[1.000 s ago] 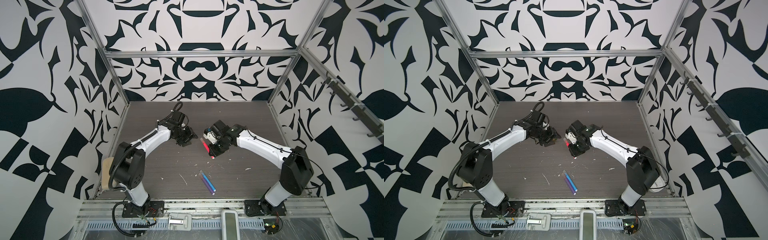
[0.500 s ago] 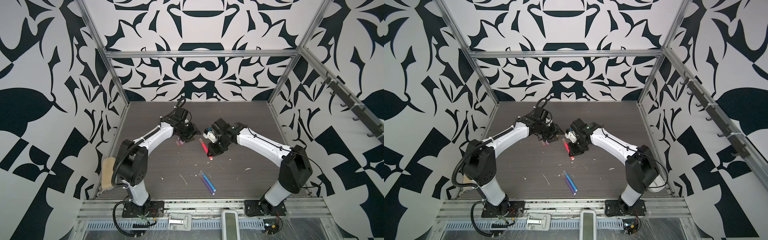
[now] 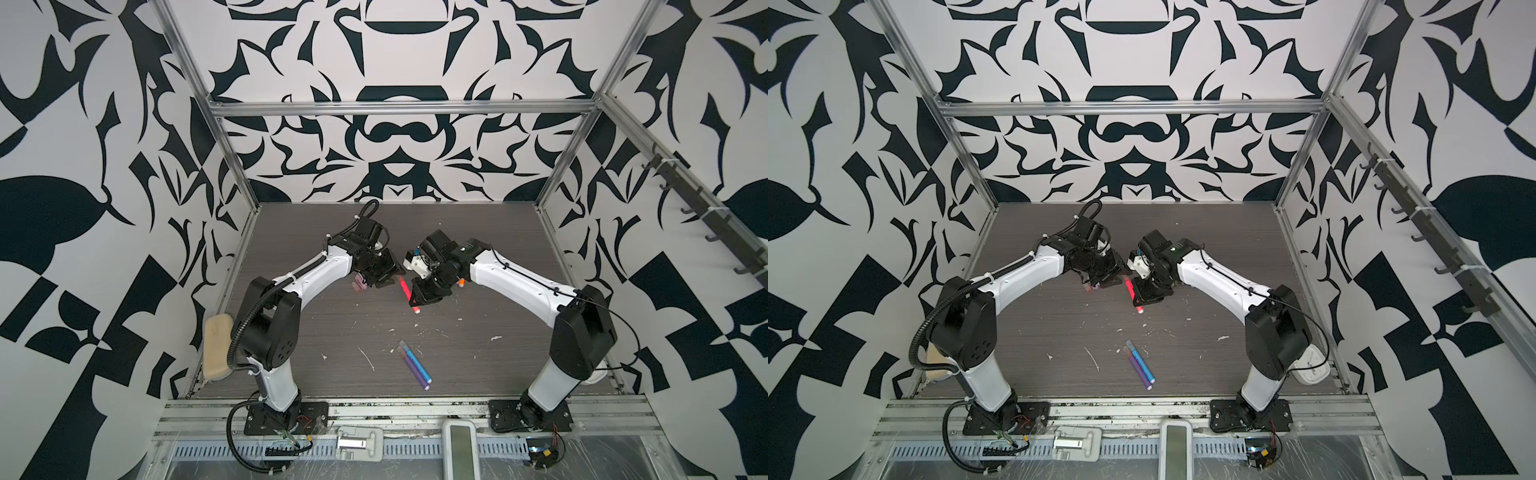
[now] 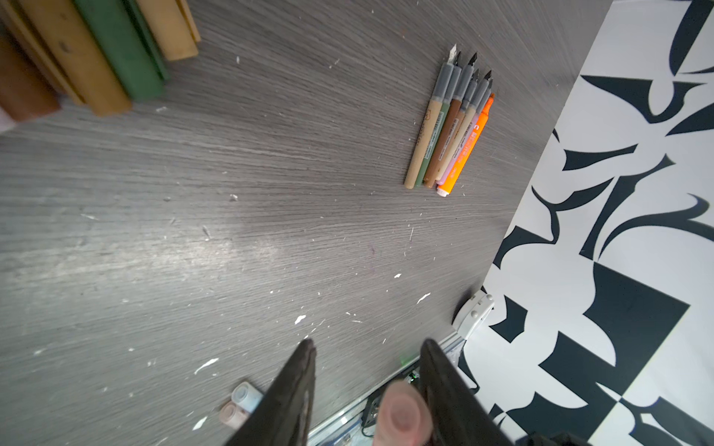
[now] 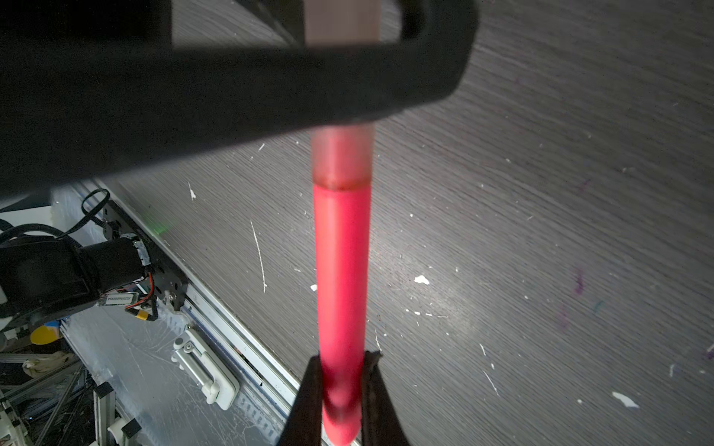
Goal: Open the pen caps
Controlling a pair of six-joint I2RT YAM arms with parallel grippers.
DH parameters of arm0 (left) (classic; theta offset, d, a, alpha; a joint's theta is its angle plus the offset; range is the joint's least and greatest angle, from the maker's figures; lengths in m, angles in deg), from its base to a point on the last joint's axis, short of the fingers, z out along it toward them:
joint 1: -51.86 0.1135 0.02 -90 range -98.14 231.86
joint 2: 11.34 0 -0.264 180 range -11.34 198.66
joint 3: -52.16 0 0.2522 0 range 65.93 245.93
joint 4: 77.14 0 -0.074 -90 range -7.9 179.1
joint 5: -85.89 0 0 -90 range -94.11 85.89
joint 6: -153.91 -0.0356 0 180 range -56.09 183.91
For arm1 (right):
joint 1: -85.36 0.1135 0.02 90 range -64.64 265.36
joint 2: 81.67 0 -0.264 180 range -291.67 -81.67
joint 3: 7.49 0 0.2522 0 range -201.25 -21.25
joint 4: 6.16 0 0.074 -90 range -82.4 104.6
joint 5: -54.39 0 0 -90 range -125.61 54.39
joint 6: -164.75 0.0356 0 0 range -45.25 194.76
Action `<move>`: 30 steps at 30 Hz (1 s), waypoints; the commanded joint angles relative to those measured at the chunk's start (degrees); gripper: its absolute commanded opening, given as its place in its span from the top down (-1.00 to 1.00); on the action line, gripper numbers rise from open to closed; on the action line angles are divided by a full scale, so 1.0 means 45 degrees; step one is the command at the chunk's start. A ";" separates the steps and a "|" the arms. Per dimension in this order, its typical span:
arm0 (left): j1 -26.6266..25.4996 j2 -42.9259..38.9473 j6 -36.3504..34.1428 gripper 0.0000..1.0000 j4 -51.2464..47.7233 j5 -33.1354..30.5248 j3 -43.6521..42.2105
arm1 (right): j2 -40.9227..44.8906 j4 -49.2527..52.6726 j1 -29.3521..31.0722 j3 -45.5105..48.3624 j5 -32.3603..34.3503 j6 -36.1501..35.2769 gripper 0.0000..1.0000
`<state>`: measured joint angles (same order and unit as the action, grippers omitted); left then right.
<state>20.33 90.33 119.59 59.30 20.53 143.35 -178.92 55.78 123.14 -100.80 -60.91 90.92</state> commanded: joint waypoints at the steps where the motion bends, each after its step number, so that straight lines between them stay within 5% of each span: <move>1: -0.0010 0.0083 -0.0054 0.18 -0.0291 0.0092 0.0333 | 0.0147 0.0081 -0.0060 -0.0526 -0.0198 0.0048 1.00; 9: -0.0006 0.0071 -0.0103 0.50 -0.0311 0.0048 0.0343 | 0.0298 0.0132 -0.0061 -0.0434 -0.0423 0.0019 1.00; 13: -0.0019 0.0082 -0.0155 1.00 -0.0311 0.0080 0.0411 | 0.0435 0.0040 -0.0090 -0.0314 -0.0571 0.0002 1.00; 14: -0.0006 0.0073 -0.0179 1.00 -0.0310 0.0105 0.0411 | 0.0473 -0.0045 -0.0104 -0.0263 -0.0677 0.0002 0.96; 17: -0.0006 0.0021 -0.0235 1.00 -0.0219 0.0146 0.0394 | 0.0629 -0.0498 -0.0238 -0.0032 -0.0875 0.0240 0.32; 30: -0.0008 -0.0132 0.0201 1.00 0.0444 0.0422 0.0215 | -0.0416 -0.1112 -0.0838 -0.0120 -0.2344 0.0569 0.28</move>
<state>20.33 90.33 119.61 60.04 21.67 144.05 -179.97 51.76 119.28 -100.60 -68.18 93.13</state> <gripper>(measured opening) 0.147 0.362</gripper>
